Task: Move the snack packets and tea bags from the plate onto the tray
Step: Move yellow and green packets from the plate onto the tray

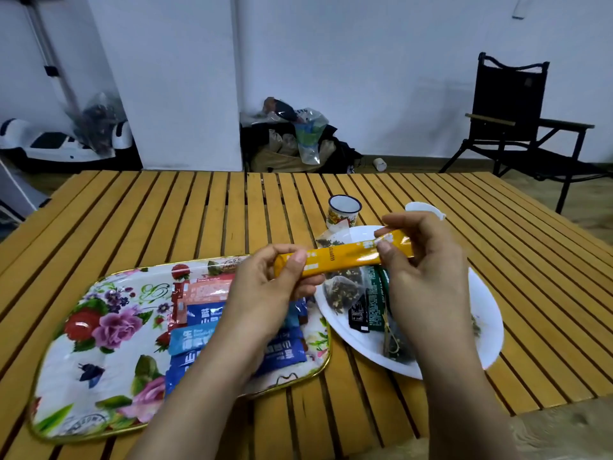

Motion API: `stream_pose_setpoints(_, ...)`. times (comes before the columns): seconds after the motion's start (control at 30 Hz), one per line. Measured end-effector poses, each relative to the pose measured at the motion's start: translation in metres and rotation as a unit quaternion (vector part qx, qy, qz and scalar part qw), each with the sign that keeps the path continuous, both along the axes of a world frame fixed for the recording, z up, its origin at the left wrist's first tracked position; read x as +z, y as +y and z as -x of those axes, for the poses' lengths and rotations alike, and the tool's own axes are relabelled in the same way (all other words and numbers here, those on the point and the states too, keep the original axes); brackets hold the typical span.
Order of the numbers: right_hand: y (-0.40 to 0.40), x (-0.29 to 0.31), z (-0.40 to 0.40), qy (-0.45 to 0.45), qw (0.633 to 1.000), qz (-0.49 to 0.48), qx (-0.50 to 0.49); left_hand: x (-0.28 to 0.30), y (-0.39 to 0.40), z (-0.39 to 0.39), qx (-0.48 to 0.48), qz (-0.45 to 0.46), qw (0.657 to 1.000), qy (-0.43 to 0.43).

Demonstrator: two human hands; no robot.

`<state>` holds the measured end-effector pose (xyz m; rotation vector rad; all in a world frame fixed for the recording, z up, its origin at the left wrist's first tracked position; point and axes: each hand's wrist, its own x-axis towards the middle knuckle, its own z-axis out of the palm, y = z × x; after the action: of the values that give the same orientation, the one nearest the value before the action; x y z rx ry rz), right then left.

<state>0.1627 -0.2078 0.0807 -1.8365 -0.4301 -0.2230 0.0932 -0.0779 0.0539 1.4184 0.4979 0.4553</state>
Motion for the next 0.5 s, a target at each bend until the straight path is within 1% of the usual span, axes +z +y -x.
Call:
stream_pose_setpoints(0.07,0.010,-0.008,0.002,0.036,0.999,-0.009,0.007,0.004,0.013,0.009,0.023,-0.029,0.999,0.027)
stream_pose_setpoints(0.17,0.034,-0.021,0.011,0.082,0.996,-0.010,0.016,0.007,0.035,0.025,0.062,-0.146,0.984,0.083)
stream_pose_setpoints(0.23,0.054,-0.027,0.019,0.091,0.995,0.011,0.032,0.005,0.050,0.036,0.091,-0.181,0.974,0.105)
stream_pose_setpoints(0.33,0.078,-0.038,0.030,0.032,0.992,0.106,0.053,-0.005,0.067,0.047,0.129,-0.205,0.959,0.147)
stream_pose_setpoints(0.4,0.088,-0.047,0.032,-0.001,0.983,0.171,0.069,-0.013,0.073,0.050,0.147,-0.224,0.948,0.172)
stream_pose_setpoints(0.5,0.093,-0.062,0.031,0.002,0.962,0.256,0.090,-0.025,0.078,0.049,0.172,-0.294,0.912,0.227)
